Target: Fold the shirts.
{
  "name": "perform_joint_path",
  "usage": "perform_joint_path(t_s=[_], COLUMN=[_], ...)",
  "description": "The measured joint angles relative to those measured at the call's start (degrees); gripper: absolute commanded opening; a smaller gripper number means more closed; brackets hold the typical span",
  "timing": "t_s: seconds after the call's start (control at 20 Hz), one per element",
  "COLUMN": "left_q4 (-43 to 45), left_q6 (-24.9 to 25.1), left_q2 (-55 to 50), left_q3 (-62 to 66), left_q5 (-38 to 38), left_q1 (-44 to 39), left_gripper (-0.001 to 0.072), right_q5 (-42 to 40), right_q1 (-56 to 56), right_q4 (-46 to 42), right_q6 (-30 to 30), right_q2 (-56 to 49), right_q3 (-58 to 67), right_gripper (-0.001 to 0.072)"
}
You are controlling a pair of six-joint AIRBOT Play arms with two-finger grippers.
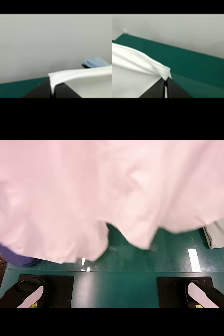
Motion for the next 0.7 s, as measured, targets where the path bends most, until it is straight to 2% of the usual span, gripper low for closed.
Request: perform_joint_path(t_s=[0.15, 0.3, 0.4, 0.6, 0.65, 0.7], left_q4=[2.1, 3.1, 3.3, 3.5, 3.5, 3.5], left_q6=[0.2, 1.7, 3.0, 4.3, 4.4, 4.5], left_q2=[-7.9, -19.3, -27.7, -42.2, -45.0, -47.4], left_q3=[-4.4, -6.8, -7.6, -8.2, -8.2, -8.3], left_q5=[-4.6, -10.7, -13.6, -13.2, -11.6, -10.3], left_q1=[0.0, 0.1, 0.1, 0.1, 0.1, 0.1], left_gripper=[0.0025, 0.0026, 0.0026, 0.0028, 0.0179, 0.0449], right_q5=[3.1, 4.1, 2.3, -4.2, -5.6, -6.4], right_q1=[4.5, 10.5, 13.5, 17.0, 17.2, 17.5], right_q4=[-2.7, -9.6, -13.5, -16.3, -16.6, -17.1], right_q6=[1.8, 2.7, 2.9, 3.2, 3.2, 3.2], right_q2=[-7.4, -16.1, -22.4, -34.0, -36.3, -38.8], right_q3=[-4.3, -10.3, -13.8, -16.4, -15.8, -14.9], right_gripper=[0.0015, 0.0014, 0.0015, 0.0015, 0.0016, 0.0016])
